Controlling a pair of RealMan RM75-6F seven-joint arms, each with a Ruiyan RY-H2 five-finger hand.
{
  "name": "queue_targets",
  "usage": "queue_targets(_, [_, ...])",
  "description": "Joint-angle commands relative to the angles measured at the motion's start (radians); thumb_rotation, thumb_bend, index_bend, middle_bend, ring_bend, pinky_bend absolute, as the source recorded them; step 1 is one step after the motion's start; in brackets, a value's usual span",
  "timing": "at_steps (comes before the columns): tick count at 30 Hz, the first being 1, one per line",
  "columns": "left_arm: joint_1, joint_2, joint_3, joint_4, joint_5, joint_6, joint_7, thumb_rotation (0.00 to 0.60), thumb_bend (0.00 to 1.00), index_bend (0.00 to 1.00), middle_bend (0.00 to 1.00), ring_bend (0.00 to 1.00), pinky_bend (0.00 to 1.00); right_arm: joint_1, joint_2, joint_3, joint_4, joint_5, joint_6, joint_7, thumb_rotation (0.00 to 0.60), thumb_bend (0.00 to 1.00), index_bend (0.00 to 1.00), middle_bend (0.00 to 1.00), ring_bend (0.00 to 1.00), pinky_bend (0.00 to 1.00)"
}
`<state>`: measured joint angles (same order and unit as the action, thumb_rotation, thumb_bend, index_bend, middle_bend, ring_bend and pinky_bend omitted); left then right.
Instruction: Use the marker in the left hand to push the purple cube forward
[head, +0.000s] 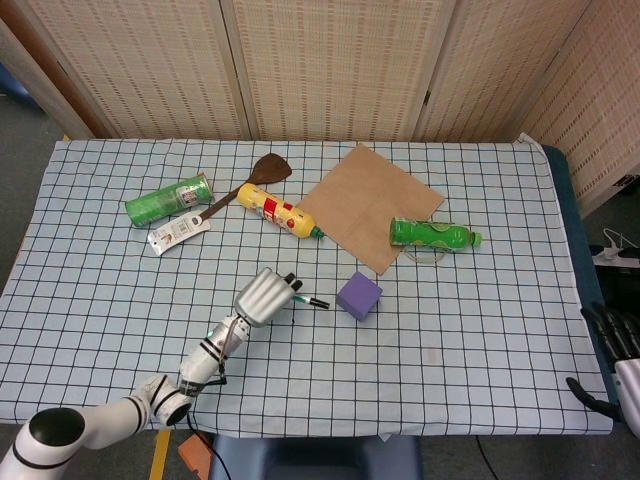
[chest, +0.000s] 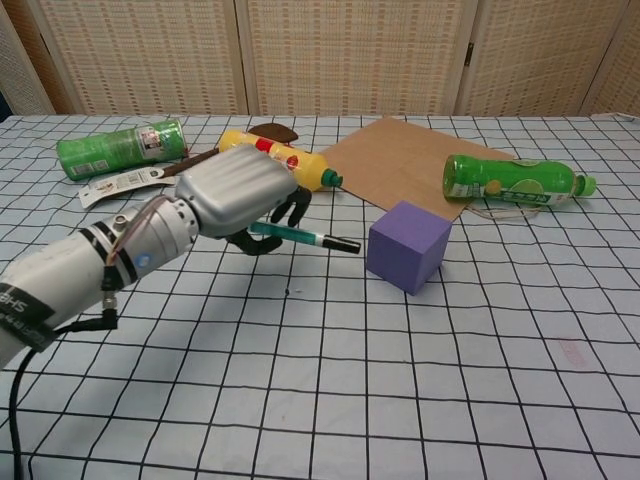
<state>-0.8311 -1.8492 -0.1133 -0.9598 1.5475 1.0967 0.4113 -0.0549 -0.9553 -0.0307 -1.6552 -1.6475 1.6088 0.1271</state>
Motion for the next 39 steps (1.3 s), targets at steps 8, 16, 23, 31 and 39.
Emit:
queue_targets(8, [0.28,0.217,0.162,-0.073,0.006,0.213,-0.05,0.6,0.63,0.78,0.78,0.84,1.0,0.01,-0.017,-0.005,-0.013,-0.018,-0.019,-0.045,0.6,0.13,0.0,0.0,0.0,0.0])
queue_targets(16, [0.339,0.204,0.172,0.116,-0.008,0.203,-0.213,0.6,0.62,0.77,0.77,0.84,1.0,0.018,-0.038,-0.006,-0.026,-0.023,-0.036,-0.102,0.6,0.13,0.0,0.0,0.0,0.0])
queue_targets(23, [0.351,0.175,0.181,0.213,0.002,0.17,-0.309,0.6,0.54,0.67,0.68,0.82,1.0,0.023,-0.052,-0.002,-0.033,-0.009,-0.05,-0.133,0.6,0.13,0.0,0.0,0.0,0.0])
queue_targets(31, [0.364,0.179,0.169,0.203,0.001,0.165,-0.323,0.6,0.44,0.22,0.3,0.65,0.92,0.016,-0.058,-0.004,-0.036,-0.013,-0.038,-0.154,0.6,0.13,0.0,0.0,0.0,0.0])
queue_targets(39, [0.391,0.256,0.154,0.041,-0.014,0.18,-0.269,0.6,0.37,0.13,0.16,0.42,0.58,0.011,-0.057,-0.002,-0.033,-0.014,-0.024,-0.146,0.6,0.13,0.0,0.0,0.0,0.0])
